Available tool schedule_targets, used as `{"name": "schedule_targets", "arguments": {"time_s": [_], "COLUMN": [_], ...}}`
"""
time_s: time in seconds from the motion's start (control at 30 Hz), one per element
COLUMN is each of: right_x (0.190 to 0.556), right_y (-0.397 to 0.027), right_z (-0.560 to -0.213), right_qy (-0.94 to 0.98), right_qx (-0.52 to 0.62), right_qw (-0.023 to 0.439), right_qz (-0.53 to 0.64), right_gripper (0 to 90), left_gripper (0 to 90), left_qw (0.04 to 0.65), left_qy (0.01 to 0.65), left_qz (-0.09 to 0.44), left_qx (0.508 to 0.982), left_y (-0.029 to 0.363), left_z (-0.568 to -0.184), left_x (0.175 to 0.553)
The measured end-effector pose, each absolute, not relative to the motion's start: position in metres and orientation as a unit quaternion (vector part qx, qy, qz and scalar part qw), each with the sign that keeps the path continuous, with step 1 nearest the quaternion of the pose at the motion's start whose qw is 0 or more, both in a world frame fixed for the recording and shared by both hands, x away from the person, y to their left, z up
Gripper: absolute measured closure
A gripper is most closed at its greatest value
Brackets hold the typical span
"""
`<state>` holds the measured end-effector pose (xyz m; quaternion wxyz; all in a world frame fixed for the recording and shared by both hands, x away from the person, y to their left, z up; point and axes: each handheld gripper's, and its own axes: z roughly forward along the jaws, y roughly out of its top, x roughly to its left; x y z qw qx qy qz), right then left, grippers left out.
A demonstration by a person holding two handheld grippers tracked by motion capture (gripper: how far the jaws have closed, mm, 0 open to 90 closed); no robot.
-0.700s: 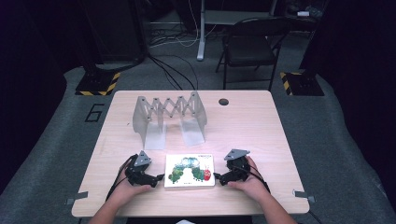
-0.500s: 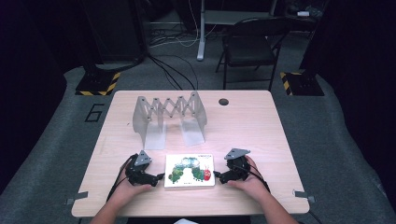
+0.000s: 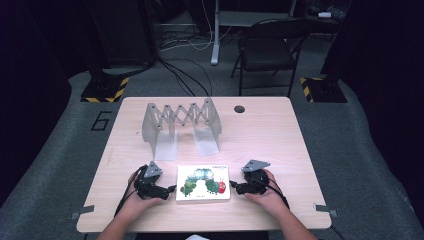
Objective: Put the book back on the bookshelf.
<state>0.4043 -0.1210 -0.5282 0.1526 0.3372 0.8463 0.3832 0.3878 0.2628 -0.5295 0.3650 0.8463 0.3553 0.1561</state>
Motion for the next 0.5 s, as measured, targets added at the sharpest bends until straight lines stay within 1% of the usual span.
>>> {"name": "schedule_targets", "arguments": {"time_s": [0.2,0.3,0.37,0.43,0.47,0.5], "right_x": [0.4042,0.4053,0.4069,0.4076,0.4082,0.4086], "right_y": [-0.1206,-0.1202,-0.1205,-0.1196,-0.1195,-0.1193], "right_z": [-0.5279,-0.5283,-0.5275,-0.5267,-0.5262,-0.5258], "right_qy": [0.846,0.843,0.845,0.843,0.843,0.843], "right_qx": [0.339,0.34,0.338,0.343,0.345,0.347], "right_qw": [0.151,0.152,0.152,0.151,0.151,0.153], "right_qz": [0.383,0.388,0.386,0.385,0.383,0.382], "right_gripper": [28.4,31.6,33.9,35.0,36.1,36.8], "left_gripper": [11.3,12.8,15.8,17.4,19.6,22.2], "left_qw": [0.365,0.368,0.367,0.368,0.367,0.365], "left_qy": [0.357,0.366,0.365,0.366,0.368,0.367], "left_qz": [0.168,0.164,0.163,0.173,0.165,0.167], "left_qx": [0.844,0.839,0.84,0.837,0.838,0.839], "left_y": [0.2627,0.2621,0.263,0.2632,0.2642,0.2655], "left_z": [-0.53,-0.5297,-0.5291,-0.5291,-0.5278,-0.5271], "left_x": [0.3879,0.3862,0.3851,0.3842,0.3835,0.3833]}}
